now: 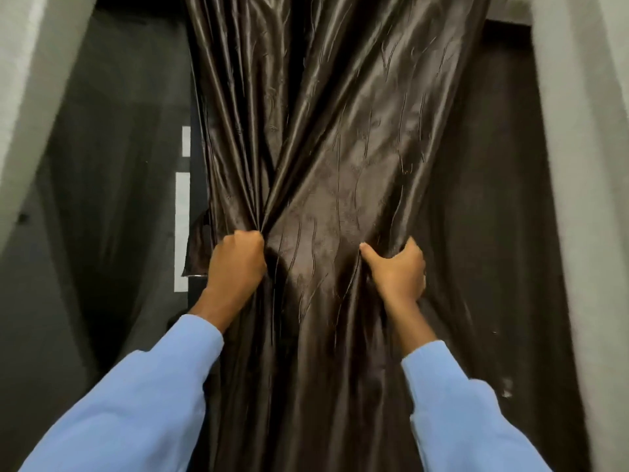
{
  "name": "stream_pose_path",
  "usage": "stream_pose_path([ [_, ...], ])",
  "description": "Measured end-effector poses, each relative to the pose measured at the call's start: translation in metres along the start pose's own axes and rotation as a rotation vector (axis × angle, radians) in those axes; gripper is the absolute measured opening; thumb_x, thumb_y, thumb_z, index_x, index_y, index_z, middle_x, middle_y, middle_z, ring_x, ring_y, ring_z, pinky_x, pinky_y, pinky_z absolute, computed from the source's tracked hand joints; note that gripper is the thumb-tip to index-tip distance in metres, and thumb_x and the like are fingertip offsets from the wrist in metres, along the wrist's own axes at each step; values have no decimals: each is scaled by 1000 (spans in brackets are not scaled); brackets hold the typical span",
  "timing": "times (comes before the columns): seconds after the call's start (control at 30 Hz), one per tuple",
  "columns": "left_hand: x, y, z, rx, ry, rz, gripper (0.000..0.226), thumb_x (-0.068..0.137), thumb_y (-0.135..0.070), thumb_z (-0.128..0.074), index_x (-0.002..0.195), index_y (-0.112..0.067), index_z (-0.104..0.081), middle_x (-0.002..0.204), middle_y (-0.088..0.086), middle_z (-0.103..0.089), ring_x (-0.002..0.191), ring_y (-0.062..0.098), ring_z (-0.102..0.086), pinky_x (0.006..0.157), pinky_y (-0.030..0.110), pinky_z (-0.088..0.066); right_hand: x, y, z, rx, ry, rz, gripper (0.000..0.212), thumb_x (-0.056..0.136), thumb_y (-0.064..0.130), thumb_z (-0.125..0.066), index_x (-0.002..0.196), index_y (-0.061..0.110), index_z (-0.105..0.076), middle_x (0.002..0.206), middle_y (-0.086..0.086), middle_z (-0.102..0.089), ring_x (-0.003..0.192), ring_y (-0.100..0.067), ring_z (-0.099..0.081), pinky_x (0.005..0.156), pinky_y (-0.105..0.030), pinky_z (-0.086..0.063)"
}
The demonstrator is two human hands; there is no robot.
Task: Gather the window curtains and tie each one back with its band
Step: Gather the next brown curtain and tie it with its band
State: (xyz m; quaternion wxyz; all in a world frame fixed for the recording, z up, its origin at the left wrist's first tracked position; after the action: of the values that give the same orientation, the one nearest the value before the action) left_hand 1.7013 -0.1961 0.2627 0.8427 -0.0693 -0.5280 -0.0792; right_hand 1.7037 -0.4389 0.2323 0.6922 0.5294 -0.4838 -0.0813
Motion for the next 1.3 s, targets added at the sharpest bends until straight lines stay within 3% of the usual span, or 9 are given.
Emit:
stream_pose_path([
  [0.13,-2,2,3,67,-1,-23,16,84,1,-59,69,2,-55,69,24,-59,64,43,-61,51,36,-36,-15,11,-10,146,-126,35,83,78,41,-79,146,15,-39,139,-6,-56,128,-27,-52,102,-45,-40],
  [0.3,-4,2,5,81,-39,-47,20,83,4,-58,65,1,-52,65,24,-57,60,43,-60,51,35,-31,-43,32,-29,189,-188,244,40,83,31,-72,118,20,-56,98,2,-70,92,-24,-66,80,-37,-52],
  [0.57,-6,2,5,-9,-44,-101,19,89,-7,-52,72,0,-57,72,22,-61,66,41,-62,55,33,-32,-76,48,-95,81,132,424,5,86,27,-67,89,25,-63,90,9,-67,82,-16,-63,64,-31,-43],
  [0.73,-7,10,8,71,-34,-57,14,82,-1,-56,69,-1,-54,68,20,-59,63,41,-60,52,33,-31,-86,42,-106,103,141,328,23,78,19,-66,90,32,-52,93,15,-56,77,-4,-50,59,-27,-28],
  [0.87,-9,14,9,113,-23,-72,15,75,9,-57,66,-1,-52,64,20,-56,58,41,-58,49,33,-30,-96,36,-89,444,-87,208,37,76,11,-60,100,37,-49,92,12,-60,78,-9,-60,63,-37,-49],
  [0.97,-9,16,7,110,-16,-87,15,79,7,-53,69,-4,-51,69,19,-58,62,41,-59,51,34,-30,-109,41,-77,558,-180,377,50,76,3,-54,115,33,-50,101,5,-61,86,-16,-62,74,-35,-54],
  [1.03,-8,20,5,98,-14,-80,10,83,3,-51,75,-2,-55,74,19,-60,67,40,-60,54,35,-31,-115,48,-76,437,-134,566,62,75,-3,-50,127,32,-51,112,9,-55,86,-13,-61,73,-25,-52],
  [1.1,-9,23,5,89,-13,-79,11,85,0,-49,75,-3,-54,75,18,-60,68,40,-60,54,34,-32,-113,51,-81,198,-39,626,61,78,-2,-50,126,36,-56,107,11,-48,69,-15,-57,60,-32,-52],
  [1.3,-13,26,10,101,-4,-70,23,80,7,-53,63,-8,-46,65,17,-59,60,39,-60,50,33,-32,-86,28,-83,-103,154,396,46,90,2,-48,123,29,-67,110,-1,-47,82,-26,-60,76,-45,-53],
])
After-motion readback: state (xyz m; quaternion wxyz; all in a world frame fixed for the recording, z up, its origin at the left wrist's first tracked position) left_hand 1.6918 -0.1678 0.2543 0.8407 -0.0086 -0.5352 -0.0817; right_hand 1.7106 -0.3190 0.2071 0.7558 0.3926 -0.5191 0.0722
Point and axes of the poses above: each hand's wrist, its own x-axis towards the middle knuckle, its own z-axis out of the back of the hand, y = z × x, the point moved 3 cm from there along x, towards the middle knuckle
